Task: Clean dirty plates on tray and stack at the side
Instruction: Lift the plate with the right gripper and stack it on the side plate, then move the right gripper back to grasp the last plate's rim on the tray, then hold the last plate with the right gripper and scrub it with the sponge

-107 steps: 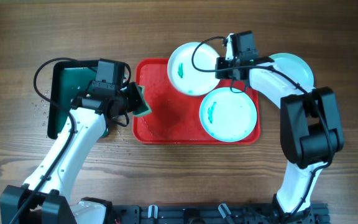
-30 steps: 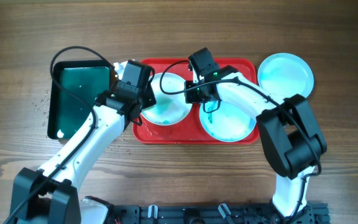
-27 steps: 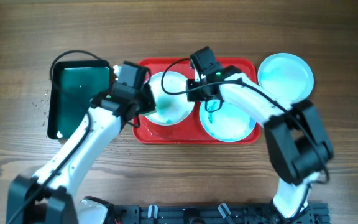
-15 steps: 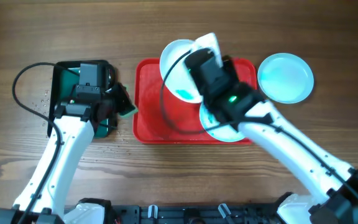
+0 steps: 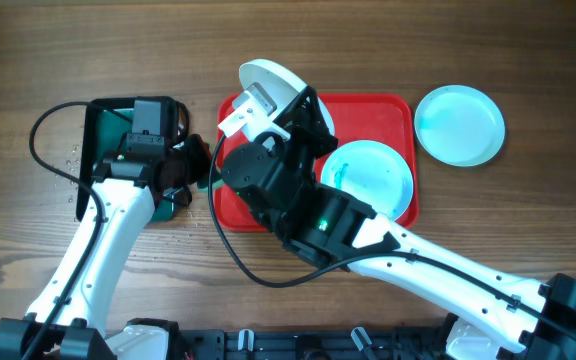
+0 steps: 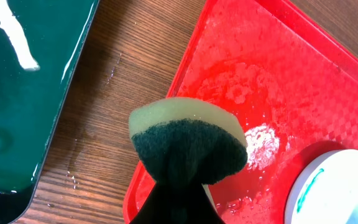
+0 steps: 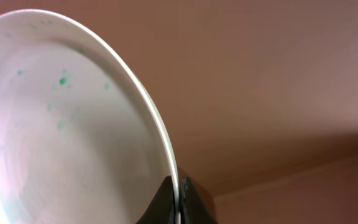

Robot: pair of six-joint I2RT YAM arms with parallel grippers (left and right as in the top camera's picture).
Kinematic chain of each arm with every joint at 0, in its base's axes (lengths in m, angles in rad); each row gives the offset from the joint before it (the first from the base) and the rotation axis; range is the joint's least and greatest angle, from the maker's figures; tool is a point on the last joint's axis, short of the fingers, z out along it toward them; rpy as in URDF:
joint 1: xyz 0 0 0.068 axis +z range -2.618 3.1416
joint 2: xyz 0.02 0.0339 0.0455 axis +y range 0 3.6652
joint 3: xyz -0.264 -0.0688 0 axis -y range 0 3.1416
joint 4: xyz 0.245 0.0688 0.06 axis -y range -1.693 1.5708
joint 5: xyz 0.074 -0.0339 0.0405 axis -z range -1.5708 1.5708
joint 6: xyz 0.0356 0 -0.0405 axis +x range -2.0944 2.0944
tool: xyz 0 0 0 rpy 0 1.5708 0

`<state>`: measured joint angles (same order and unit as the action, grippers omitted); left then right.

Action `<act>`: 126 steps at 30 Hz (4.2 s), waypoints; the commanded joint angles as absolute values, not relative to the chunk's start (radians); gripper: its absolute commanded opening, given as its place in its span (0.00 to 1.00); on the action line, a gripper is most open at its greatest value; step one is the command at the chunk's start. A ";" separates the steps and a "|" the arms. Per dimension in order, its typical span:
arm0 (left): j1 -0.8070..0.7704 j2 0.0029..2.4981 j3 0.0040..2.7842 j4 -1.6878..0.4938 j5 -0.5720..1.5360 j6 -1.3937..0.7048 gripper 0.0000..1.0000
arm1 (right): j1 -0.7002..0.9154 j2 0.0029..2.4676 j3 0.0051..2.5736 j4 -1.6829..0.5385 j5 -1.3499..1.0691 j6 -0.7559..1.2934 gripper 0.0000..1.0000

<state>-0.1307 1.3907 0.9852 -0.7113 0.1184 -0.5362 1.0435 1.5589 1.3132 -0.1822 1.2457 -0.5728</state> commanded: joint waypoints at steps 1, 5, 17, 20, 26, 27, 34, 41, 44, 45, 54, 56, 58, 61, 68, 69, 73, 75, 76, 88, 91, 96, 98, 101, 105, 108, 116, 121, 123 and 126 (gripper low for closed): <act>-0.127 1.397 0.980 -0.709 0.130 -0.531 0.04 | 1.021 1.549 1.316 -0.206 1.276 -0.445 0.04; -0.127 1.397 0.980 -0.709 0.130 -0.531 0.04 | 0.916 1.549 1.316 -0.425 1.069 -0.097 0.04; -0.127 1.397 0.980 -0.708 0.130 -0.531 0.04 | -0.170 1.553 1.314 -0.801 0.025 0.344 0.04; -0.127 1.397 0.980 -0.708 0.130 -0.531 0.04 | -0.310 1.560 1.287 -0.798 0.025 0.344 0.04; -0.127 1.397 0.980 -0.707 0.130 -0.531 0.04 | -0.351 1.600 1.169 -0.672 0.015 0.344 0.22; -0.127 1.397 0.980 -0.707 0.130 -0.531 0.04 | -0.351 1.624 1.166 -0.668 -0.005 0.343 0.28; -0.127 1.397 0.980 -0.696 0.130 -0.531 0.04 | -0.332 1.663 1.167 -0.662 -0.387 0.236 0.55; -0.127 1.397 0.980 -0.697 0.131 -0.531 0.04 | -0.083 1.620 1.166 -0.839 -0.330 0.212 0.57; -0.127 1.397 0.980 -0.696 0.131 -0.531 0.04 | 0.035 1.621 1.127 -0.849 -0.162 0.221 0.59; -0.127 1.397 0.980 -0.696 0.131 -0.532 0.04 | 0.060 1.621 1.107 -0.831 -0.121 0.222 0.59; -0.127 1.397 0.980 -0.696 0.131 -0.532 0.04 | 0.098 1.629 0.941 -0.661 -0.110 0.220 0.36; -0.127 1.397 0.980 -0.696 0.131 -0.532 0.04 | 0.098 1.631 0.938 -0.662 -0.109 0.220 0.36; -0.127 1.397 0.980 -0.697 0.131 -0.531 0.04 | 0.098 1.631 0.937 -0.661 -0.105 0.220 0.37; -0.127 1.397 0.980 -0.697 0.131 -0.531 0.04 | 0.098 1.631 0.935 -0.659 -0.105 0.221 0.37; -0.127 1.397 0.980 -0.697 0.142 -0.531 0.04 | 0.098 1.631 0.883 -0.566 -0.128 0.224 0.34; -0.127 1.397 0.980 -0.696 0.142 -0.531 0.04 | 0.098 1.631 0.883 -0.565 -0.136 0.233 0.30; -0.127 1.397 0.980 -0.696 0.142 -0.531 0.04 | 0.098 1.631 0.881 -0.565 -0.136 0.243 0.24; -0.127 1.397 0.980 -0.696 0.142 -0.531 0.04 | 0.098 1.631 0.869 -0.563 -0.136 0.253 0.24; -0.127 1.397 0.980 -0.696 0.142 -0.531 0.04 | 0.099 1.631 0.863 -0.562 -0.137 0.268 0.21; -0.145 1.397 0.980 -0.685 0.168 -0.531 0.04 | 0.141 1.631 0.810 -0.361 -0.184 0.287 0.26; -0.192 1.397 0.980 -0.661 0.168 -0.531 0.04 | 0.144 1.631 0.810 -0.368 -0.253 0.265 0.06; -0.324 1.411 0.980 -0.591 0.167 -0.531 0.04 | 0.266 1.631 0.809 -0.374 -0.286 0.376 0.04; -0.358 1.439 0.980 -0.569 0.167 -0.532 0.04 | 0.325 1.631 0.809 -0.356 -0.286 0.464 0.04; -0.392 1.524 0.980 -0.542 0.168 -0.532 0.04 | 0.394 1.631 0.809 -0.328 -0.266 0.512 0.04; -0.435 1.608 0.980 -0.524 0.168 -0.532 0.04 | 0.450 1.631 0.809 -0.321 -0.191 0.690 0.04; -0.477 1.666 0.980 -0.460 0.168 -0.532 0.04 | 0.498 1.631 0.809 -0.312 -0.136 0.681 0.04; -0.502 1.775 0.980 -0.388 0.167 -0.532 0.04 | 0.511 1.631 0.809 -0.266 0.136 0.732 0.04; -0.502 1.782 0.980 -0.339 0.168 -0.532 0.04 | 0.511 1.652 0.809 -0.210 0.028 0.682 0.04; -0.502 1.782 0.980 -0.316 0.168 -0.540 0.04 | 0.511 1.694 0.809 -0.205 0.014 0.674 0.04; -0.503 1.784 0.980 -0.303 0.168 -0.597 0.04 | 0.510 1.737 0.809 -0.173 -0.001 0.683 0.04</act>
<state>-0.4984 1.7695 0.9844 -0.3134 0.1558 -0.5480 0.5091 1.6936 0.8112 -0.1860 0.0322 0.6910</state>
